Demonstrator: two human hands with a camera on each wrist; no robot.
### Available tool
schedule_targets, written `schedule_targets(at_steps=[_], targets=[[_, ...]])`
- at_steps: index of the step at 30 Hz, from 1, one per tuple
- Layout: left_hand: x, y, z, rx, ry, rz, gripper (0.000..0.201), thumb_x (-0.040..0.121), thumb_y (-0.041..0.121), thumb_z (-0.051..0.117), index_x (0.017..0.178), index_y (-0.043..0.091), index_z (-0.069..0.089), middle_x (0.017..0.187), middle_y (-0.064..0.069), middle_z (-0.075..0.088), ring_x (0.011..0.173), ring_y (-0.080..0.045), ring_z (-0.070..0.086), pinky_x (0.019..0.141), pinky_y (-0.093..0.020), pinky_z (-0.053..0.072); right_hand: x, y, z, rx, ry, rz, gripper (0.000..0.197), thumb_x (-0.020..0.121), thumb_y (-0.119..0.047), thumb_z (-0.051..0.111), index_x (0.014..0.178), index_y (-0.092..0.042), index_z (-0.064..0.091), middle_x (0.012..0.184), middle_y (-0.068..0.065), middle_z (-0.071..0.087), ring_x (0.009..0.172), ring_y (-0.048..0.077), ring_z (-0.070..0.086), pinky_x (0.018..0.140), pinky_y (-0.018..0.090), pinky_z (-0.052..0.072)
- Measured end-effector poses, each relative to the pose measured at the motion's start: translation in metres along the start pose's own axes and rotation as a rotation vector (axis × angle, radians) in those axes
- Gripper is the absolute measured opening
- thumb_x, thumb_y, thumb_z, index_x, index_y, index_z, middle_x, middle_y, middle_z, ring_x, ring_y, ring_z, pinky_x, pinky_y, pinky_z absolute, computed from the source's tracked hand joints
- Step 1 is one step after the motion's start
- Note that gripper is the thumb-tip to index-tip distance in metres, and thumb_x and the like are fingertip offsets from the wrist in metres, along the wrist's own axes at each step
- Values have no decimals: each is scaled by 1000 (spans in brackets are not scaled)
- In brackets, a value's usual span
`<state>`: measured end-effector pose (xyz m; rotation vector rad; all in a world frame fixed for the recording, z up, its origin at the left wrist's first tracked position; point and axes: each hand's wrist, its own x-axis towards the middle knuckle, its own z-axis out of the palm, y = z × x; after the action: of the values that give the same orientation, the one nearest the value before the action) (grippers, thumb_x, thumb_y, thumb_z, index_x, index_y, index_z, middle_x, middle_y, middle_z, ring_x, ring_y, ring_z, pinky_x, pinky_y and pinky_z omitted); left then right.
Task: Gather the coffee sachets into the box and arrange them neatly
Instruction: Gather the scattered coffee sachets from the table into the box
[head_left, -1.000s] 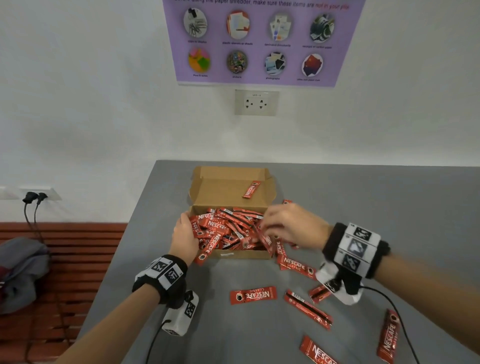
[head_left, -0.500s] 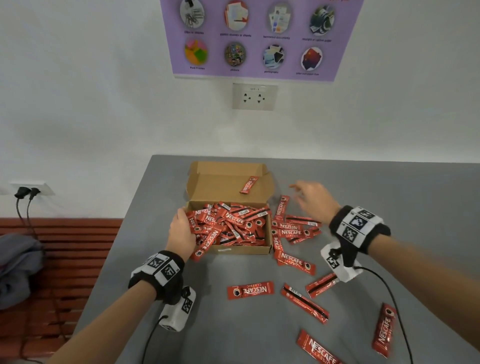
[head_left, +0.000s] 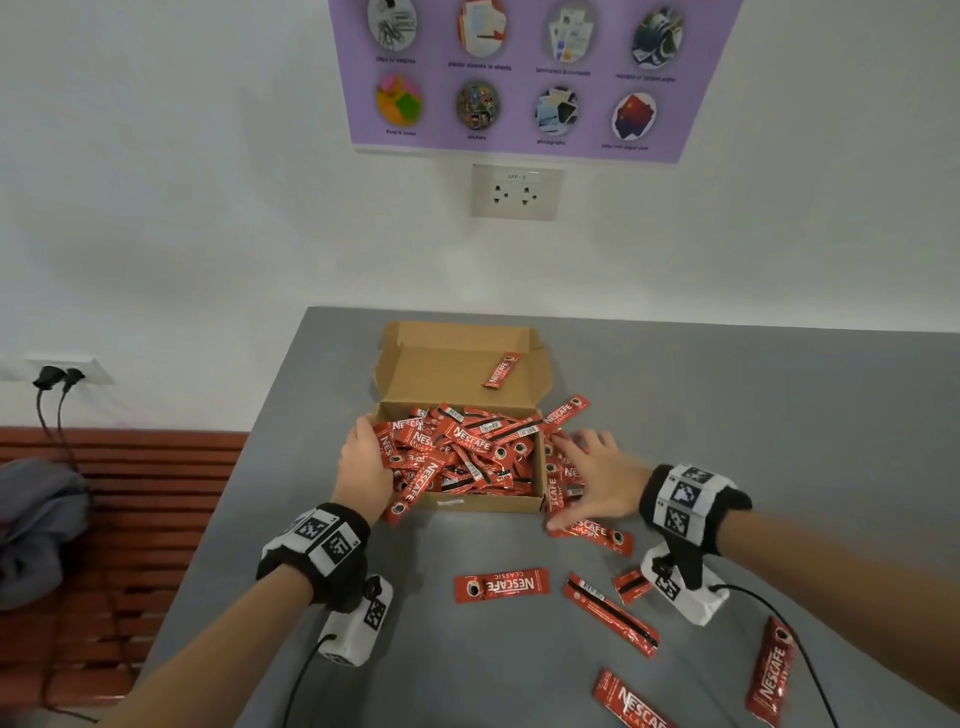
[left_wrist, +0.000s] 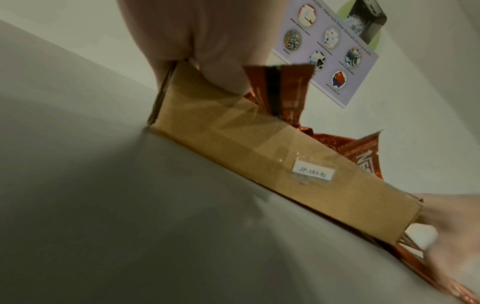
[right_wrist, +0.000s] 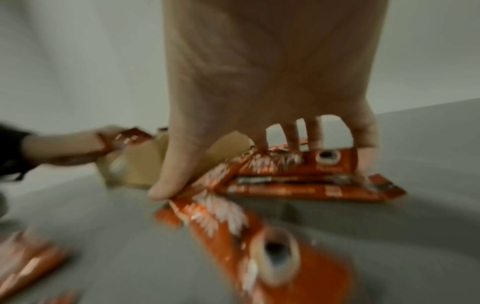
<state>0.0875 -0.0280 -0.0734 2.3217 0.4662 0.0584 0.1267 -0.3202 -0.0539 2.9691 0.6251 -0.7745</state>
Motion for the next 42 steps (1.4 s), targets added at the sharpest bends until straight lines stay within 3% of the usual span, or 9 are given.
schedule_targets(at_steps=[4, 8, 12, 22, 25, 31, 34, 37, 42], targets=[[-2, 3, -2, -14, -1, 8, 45, 87, -8, 45, 130, 2, 37, 122, -17, 52, 114, -30, 51, 101, -42, 42, -8, -6, 20, 46, 225, -123, 93, 76, -65, 57, 142, -9, 24, 121, 5, 39, 103, 14, 39, 84, 27, 46], [-4, 5, -3, -13, 1, 16, 45, 87, -10, 43, 130, 0, 37, 123, -19, 51, 116, -31, 49, 101, -41, 41, -5, -3, 19, 370, 204, -150, 61, 84, -34, 67, 129, -16, 30, 112, 5, 53, 90, 13, 57, 78, 29, 50], [-2, 2, -3, -6, -5, 15, 44, 86, -10, 44, 129, 1, 38, 123, -18, 51, 115, -31, 49, 101, -43, 42, -4, -8, 9, 441, 214, -135, 50, 87, -11, 63, 126, -9, 32, 77, -12, 46, 60, -1, 47, 53, 12, 37], [1, -1, 0, -3, -17, -11, 46, 86, -7, 50, 129, 5, 37, 123, -16, 52, 115, -29, 51, 100, -45, 44, -15, -32, -99, 466, 471, -296, 37, 92, -5, 53, 123, -7, 32, 94, 8, 62, 76, 15, 63, 60, 13, 49], [1, -1, 0, 4, -15, -11, 47, 86, -7, 49, 130, 5, 37, 124, -16, 52, 116, -30, 51, 101, -45, 43, 4, -72, -114, 324, 352, -431, 44, 91, -9, 54, 128, -10, 31, 106, 9, 61, 87, 20, 65, 70, 28, 58], [-4, 3, -4, -2, 1, 15, 46, 85, -11, 44, 129, 1, 38, 121, -19, 52, 115, -32, 50, 101, -43, 42, 26, -112, -102, 51, 153, -439, 63, 84, -29, 64, 135, -8, 33, 103, 7, 62, 85, 14, 60, 71, 19, 49], [-3, 0, -2, -14, 19, 50, 46, 82, -15, 39, 125, -1, 40, 118, -21, 53, 112, -35, 51, 98, -44, 42, 6, -103, -90, 6, 258, -445, 66, 84, -35, 64, 138, -11, 34, 131, 8, 49, 115, 18, 50, 98, 28, 43], [-3, -1, -2, -16, 22, 61, 45, 80, -17, 39, 122, -1, 41, 116, -20, 54, 111, -35, 52, 98, -44, 42, -31, -91, -60, 53, 326, -576, 46, 85, -32, 65, 123, -11, 51, 121, 7, 52, 111, 18, 47, 97, 33, 42], [-4, 1, -3, 0, 5, 37, 45, 82, -15, 42, 125, 1, 39, 118, -18, 52, 111, -32, 51, 98, -42, 43, -64, -80, 11, 3, -16, -440, 49, 89, -37, 59, 128, -10, 47, 126, 7, 46, 115, 20, 46, 100, 34, 39]])
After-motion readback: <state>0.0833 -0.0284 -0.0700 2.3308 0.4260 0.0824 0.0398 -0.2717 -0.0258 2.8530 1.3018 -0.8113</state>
